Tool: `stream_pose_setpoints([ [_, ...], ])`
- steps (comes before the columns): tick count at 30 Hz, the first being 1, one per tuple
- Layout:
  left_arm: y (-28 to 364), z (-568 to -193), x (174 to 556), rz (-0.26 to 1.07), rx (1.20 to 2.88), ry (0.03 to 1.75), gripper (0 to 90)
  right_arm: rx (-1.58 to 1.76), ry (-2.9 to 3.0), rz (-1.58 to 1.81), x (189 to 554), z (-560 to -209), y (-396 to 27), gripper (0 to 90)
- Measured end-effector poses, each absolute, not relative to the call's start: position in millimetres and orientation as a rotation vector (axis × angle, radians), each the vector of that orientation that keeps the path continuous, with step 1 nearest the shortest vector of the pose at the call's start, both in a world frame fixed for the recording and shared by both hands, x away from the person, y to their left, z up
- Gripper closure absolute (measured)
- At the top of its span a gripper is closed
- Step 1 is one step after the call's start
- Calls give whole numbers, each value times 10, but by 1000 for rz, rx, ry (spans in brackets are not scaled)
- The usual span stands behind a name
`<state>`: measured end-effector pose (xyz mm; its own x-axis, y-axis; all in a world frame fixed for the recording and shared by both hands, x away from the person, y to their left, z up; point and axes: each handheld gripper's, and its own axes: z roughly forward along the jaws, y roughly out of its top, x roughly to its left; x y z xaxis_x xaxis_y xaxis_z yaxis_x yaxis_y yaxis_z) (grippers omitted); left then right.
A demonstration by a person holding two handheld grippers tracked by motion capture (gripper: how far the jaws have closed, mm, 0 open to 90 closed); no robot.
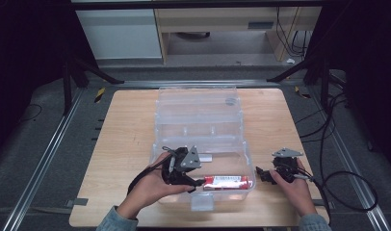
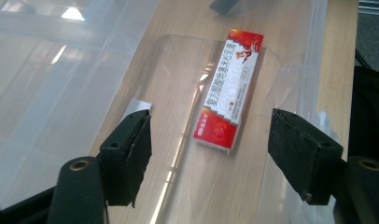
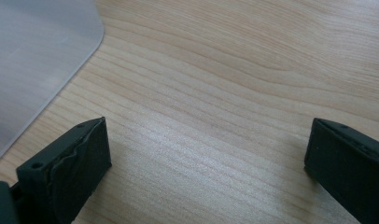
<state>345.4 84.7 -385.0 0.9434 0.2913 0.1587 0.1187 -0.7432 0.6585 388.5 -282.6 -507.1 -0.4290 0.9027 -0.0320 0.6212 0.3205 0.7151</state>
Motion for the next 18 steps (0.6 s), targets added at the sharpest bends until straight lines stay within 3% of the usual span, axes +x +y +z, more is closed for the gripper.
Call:
stream_pose_setpoints([
  [4, 942, -3805, 3395, 398, 2382, 332, 337, 1342, 2167, 888, 3886, -5072, -2828, 6],
  [18, 1242, -3777, 3378, 530, 2237, 521, 231, 1322, 2180, 895, 3890, -5072, -2836, 11],
])
